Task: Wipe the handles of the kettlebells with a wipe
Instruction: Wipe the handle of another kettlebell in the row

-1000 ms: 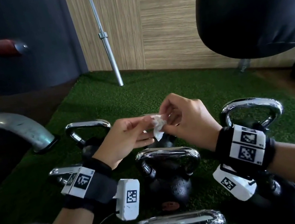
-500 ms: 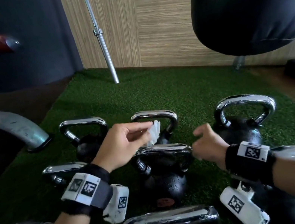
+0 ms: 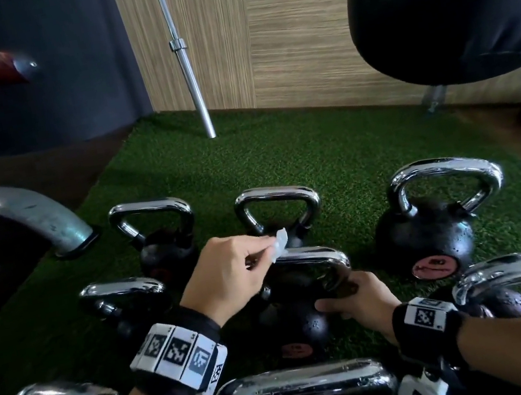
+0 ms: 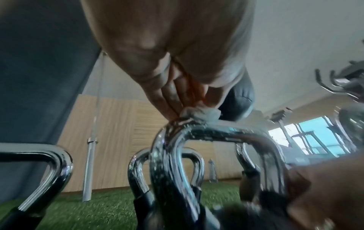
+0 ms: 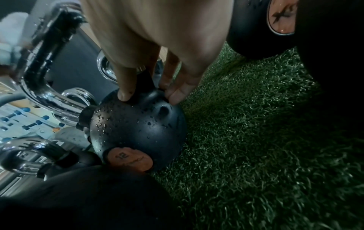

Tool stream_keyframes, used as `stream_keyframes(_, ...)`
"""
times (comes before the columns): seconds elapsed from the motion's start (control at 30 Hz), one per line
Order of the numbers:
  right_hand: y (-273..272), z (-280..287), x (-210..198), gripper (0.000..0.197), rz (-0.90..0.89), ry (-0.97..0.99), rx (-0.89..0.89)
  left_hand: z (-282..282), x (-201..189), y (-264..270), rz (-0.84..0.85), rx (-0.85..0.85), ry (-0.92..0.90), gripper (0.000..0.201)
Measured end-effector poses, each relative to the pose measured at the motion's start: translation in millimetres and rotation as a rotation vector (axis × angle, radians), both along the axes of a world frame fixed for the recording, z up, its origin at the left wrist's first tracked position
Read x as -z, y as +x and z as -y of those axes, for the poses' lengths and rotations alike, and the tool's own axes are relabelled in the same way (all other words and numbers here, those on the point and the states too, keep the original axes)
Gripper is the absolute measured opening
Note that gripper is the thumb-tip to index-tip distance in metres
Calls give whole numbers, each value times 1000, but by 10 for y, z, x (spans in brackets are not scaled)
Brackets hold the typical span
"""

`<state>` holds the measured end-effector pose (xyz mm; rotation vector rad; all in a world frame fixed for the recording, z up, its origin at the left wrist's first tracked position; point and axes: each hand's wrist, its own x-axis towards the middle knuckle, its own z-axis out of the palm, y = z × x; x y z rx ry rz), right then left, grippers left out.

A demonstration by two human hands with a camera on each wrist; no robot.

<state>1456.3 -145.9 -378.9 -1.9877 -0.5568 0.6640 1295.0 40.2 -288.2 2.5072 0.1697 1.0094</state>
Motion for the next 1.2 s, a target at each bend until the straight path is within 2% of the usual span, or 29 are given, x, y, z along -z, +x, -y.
stream_keyframes(0.1,7,-12,68,45,17,39,-8,66,96,-7,5,5,69,24)
stream_keyframes(0.17,13,-28,98,48,20,70,-22,65,163,-44,47,-34,23,24)
stream_keyframes(0.3,37,-47,131,49,9,87,-45,-98,282,-187,106,-257,-229,22)
stream_keyframes(0.47,107,-52,192,44,12,86,-69,-12,319,-252,100,-128,-465,24)
stream_keyframes(0.67,144,-43,200,42,8,98,-105,-204,560,-334,76,-73,-962,27)
stream_keyframes(0.83,161,-40,225,41,30,105,-114,-180,689,-354,107,-65,-1083,25)
stream_keyframes(0.93,150,-42,226,42,38,112,-119,-120,812,-350,47,-90,-1190,25)
stream_keyframes(1.1,117,-36,146,43,-8,116,-112,-27,1013,-334,-73,-90,-1160,26)
stream_keyframes(1.2,110,-34,63,41,-101,115,-112,-128,992,-372,-172,-49,-1166,15)
